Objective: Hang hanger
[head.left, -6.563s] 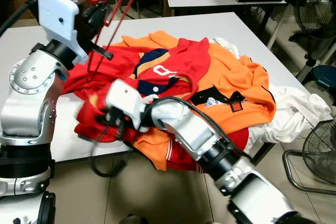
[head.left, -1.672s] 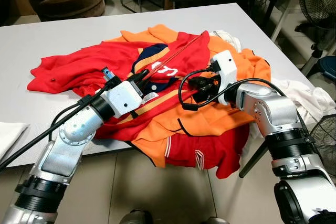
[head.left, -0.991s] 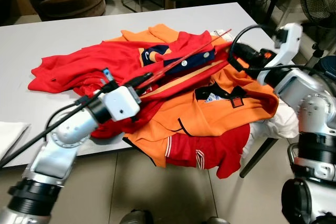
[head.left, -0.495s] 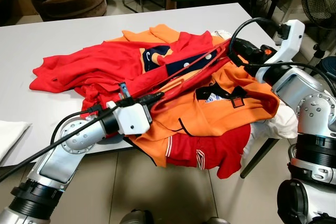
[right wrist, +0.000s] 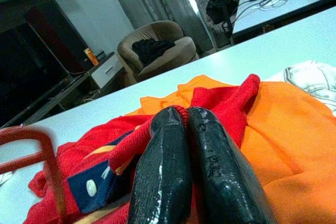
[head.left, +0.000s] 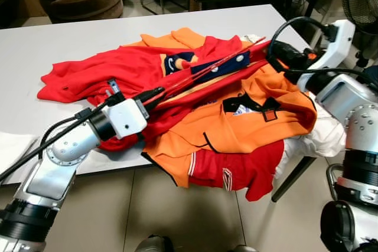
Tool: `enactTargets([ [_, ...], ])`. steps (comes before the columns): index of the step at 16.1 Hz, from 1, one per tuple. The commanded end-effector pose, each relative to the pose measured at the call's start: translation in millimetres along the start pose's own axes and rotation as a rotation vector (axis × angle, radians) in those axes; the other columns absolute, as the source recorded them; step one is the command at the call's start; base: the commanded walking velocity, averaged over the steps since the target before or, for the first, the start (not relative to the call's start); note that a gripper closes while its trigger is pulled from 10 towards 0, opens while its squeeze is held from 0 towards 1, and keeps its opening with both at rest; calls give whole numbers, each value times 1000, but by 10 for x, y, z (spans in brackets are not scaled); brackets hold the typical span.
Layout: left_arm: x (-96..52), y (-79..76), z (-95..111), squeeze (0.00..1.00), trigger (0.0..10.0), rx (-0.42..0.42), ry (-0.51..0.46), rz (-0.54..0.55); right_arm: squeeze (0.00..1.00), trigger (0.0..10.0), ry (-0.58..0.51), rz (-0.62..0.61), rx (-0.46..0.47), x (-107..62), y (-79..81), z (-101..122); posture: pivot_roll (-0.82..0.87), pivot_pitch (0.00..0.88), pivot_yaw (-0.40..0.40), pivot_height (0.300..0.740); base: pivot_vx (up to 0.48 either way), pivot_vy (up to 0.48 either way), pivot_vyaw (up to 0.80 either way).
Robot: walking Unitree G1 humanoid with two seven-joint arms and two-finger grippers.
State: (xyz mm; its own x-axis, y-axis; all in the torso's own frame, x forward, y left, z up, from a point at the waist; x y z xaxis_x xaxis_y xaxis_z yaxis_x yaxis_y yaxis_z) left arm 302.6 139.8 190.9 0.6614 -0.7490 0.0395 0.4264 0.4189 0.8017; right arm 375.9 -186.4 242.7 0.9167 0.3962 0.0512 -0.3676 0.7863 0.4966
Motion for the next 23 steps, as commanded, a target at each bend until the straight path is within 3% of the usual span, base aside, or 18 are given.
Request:
enactTargets([
  [1, -108, -14, -135, 0, 10000, -38, 67, -18, 0, 0, -80, -47, -9, -100, -121, 249, -184, 49, 66, 740, 0, 0, 0],
  [5, -48, -265, -109, 0, 10000, -23, 61, -151, 0, 0, -76, 11, -6, -65, 25, 267, -182, 49, 63, 740, 0, 0, 0],
  [6, -16, -322, -188, 0, 10000, -13, 107, -177, 0, 0, -69, 51, -9, -49, 133, 264, -187, 50, 66, 740, 0, 0, 0],
  [8, 18, -327, -260, 0, 10000, -11, 146, -180, 0, 0, -61, 85, -14, -42, 233, 256, -188, 51, 69, 740, 0, 0, 0],
  [11, 107, -130, -298, 0, 10000, -22, 167, -81, 0, 0, -18, 153, -40, -65, 430, 189, -200, 51, 75, 740, 0, 0, 0],
  [13, 83, -71, -204, 0, 10000, -32, 106, -69, 0, 0, -8, 130, -49, -102, 376, 187, -203, 52, 76, 740, 0, 0, 0],
  [15, 19, -139, -111, 0, 10000, -53, 52, -112, 0, 0, -2, 74, -52, -153, 219, 194, -200, 52, 73, 740, 0, 0, 0],
  [19, -107, -174, -104, 0, 10000, -71, 53, -131, 0, 0, -13, -31, -61, -248, -116, 236, -193, 52, 70, 740, 0, 0, 0],
  [23, -117, -79, -114, 0, 10000, -72, 57, -94, 0, 0, 4, -17, -62, -250, -93, 186, -192, 51, 71, 740, 0, 0, 0],
])
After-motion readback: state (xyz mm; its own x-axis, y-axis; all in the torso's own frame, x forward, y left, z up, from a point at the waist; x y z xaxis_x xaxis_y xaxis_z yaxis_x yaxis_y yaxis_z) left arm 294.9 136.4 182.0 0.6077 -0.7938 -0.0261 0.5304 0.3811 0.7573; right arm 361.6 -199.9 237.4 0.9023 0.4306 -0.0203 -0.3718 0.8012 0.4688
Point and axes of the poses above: a point about 5 cm out from each wrist's last joint towards the gripper, its own x axis pointing out of the wrist towards the gripper, its own z axis along the axis of the wrist's last joint, y = z × x, the point moved 4 cm from there along x, pointing out of the wrist towards the gripper, and after that the axes turned 5 degrees about x, right-handed, at the moved point
